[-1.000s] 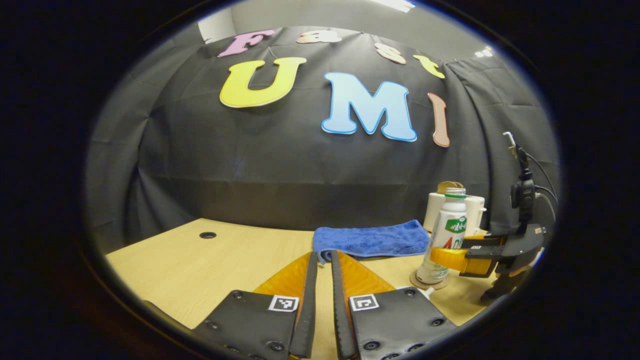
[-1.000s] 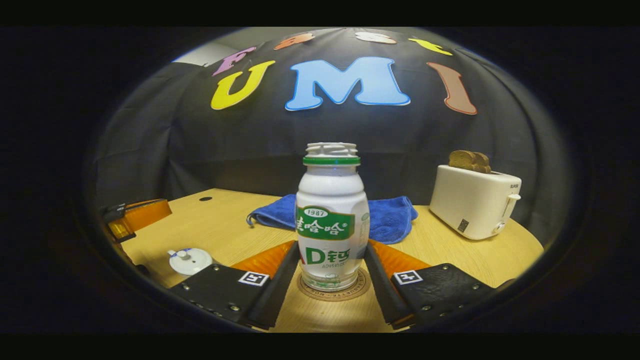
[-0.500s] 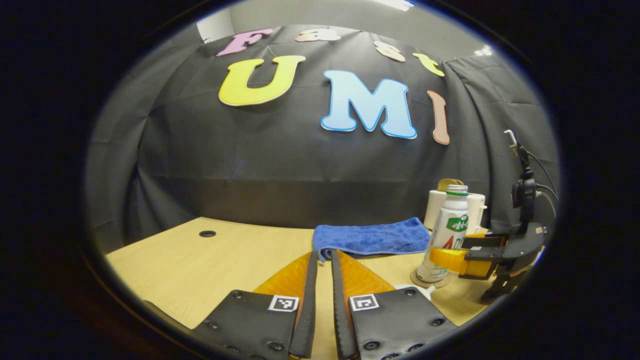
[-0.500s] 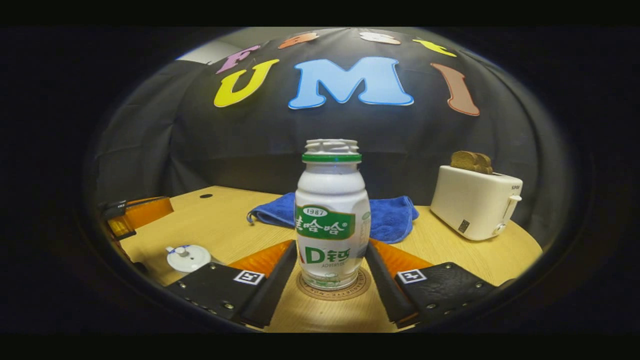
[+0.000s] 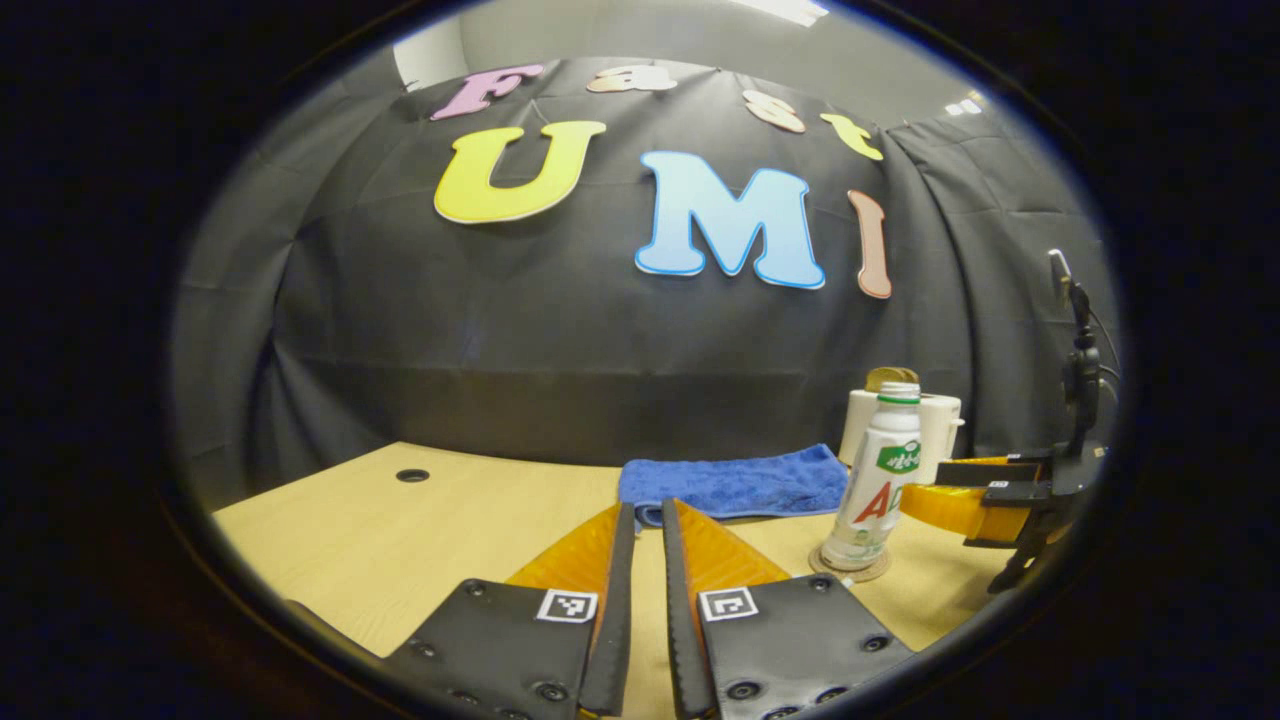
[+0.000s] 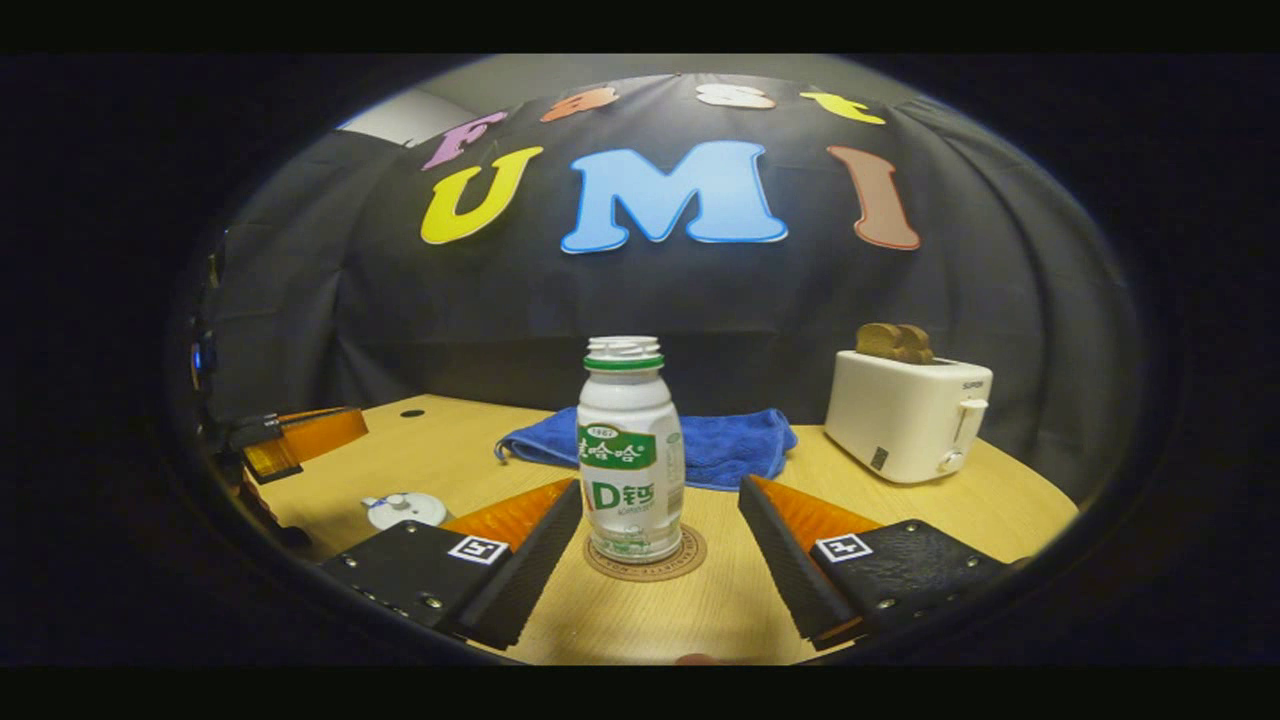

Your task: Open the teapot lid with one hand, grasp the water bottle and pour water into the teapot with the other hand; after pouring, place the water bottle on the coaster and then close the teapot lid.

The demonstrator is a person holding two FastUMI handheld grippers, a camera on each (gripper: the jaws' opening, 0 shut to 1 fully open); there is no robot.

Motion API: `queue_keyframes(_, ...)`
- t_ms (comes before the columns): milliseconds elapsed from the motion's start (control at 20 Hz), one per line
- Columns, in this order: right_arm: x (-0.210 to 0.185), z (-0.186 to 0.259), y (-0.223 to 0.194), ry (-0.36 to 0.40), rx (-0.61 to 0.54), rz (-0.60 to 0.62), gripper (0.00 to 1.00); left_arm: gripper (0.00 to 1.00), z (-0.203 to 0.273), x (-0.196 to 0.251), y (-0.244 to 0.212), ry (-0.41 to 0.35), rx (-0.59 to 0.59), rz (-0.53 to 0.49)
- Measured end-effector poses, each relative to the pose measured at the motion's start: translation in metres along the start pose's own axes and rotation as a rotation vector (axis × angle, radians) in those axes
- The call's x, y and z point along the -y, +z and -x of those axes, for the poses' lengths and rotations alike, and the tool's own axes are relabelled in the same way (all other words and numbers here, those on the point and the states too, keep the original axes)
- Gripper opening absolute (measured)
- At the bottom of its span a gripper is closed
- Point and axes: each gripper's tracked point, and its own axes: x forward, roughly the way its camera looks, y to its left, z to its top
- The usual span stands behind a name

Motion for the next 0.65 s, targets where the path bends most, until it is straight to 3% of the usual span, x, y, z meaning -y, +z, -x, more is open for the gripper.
queue_keyframes(350, 0.002, 0.059, 0.022, -0.057, 0.097, 0.029, 0.96, 0.29, 0.059, 0.021, 0.017, 0.002, 0.042, 0.026)
queue_keyframes(650, -0.012, 0.092, 0.018, -0.065, 0.128, 0.033, 0.96, 0.2, 0.094, 0.055, 0.014, -0.023, 0.038, 0.048)
